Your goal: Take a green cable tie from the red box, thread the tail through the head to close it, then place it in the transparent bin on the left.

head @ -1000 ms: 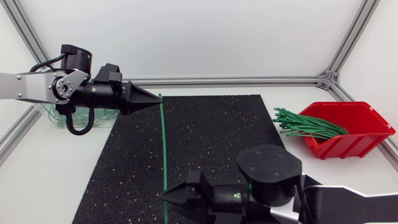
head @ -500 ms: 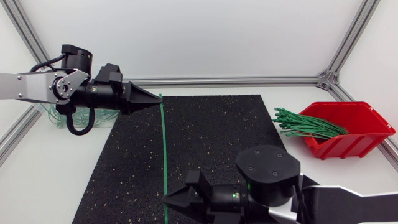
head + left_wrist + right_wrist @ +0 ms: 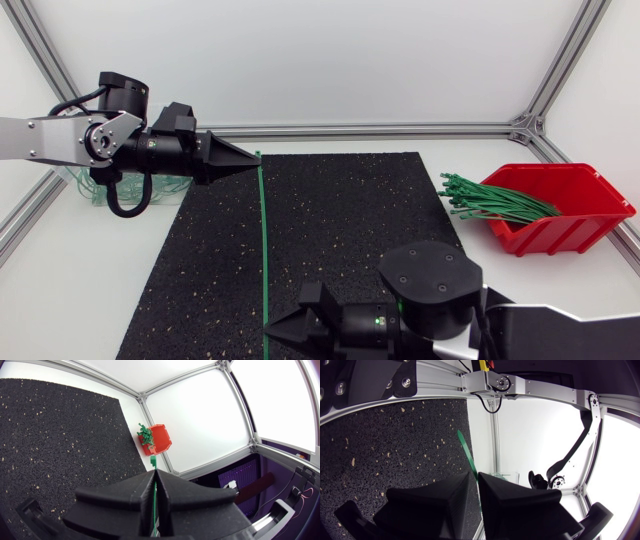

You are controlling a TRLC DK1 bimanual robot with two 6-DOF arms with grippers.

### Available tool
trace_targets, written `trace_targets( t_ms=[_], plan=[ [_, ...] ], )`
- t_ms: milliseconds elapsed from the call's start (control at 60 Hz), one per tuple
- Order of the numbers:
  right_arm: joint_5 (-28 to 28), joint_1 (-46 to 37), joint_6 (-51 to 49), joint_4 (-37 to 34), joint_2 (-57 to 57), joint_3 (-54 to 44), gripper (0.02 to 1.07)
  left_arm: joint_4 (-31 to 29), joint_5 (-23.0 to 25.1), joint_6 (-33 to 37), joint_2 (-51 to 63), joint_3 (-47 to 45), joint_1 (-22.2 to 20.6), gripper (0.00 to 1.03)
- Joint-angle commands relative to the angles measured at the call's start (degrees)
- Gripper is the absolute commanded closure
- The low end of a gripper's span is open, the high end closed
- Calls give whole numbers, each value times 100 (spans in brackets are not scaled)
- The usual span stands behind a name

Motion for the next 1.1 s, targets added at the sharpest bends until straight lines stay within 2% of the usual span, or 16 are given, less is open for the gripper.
trace_targets(
  t_ms=[0, 367, 400, 417, 783, 850, 1017, 1083],
  plan=[
    [30, 68, -135, 77, 99, -133, 92, -54, 105, 107, 80, 87, -26, 100],
    [110, 76, -126, 305, 240, -124, 93, -178, 105, 230, 1, 25, -88, 100],
    [110, 85, -126, 314, 240, -124, 101, -186, 105, 257, -8, 8, -88, 100],
    [110, 85, -126, 323, 240, -115, 102, -195, 105, 266, -17, 8, -79, 100],
    [224, 112, -135, 534, 398, -124, 102, -195, 105, 283, -87, -36, -79, 100],
    [233, 112, -135, 542, 389, -133, 96, -195, 105, 283, -87, -36, -79, 100],
    [259, 120, -144, 542, 389, -150, 94, -195, 105, 283, -87, -19, -96, 100],
    [259, 120, -152, 542, 380, -168, 83, -195, 105, 283, -87, -19, -88, 100]
  ],
)
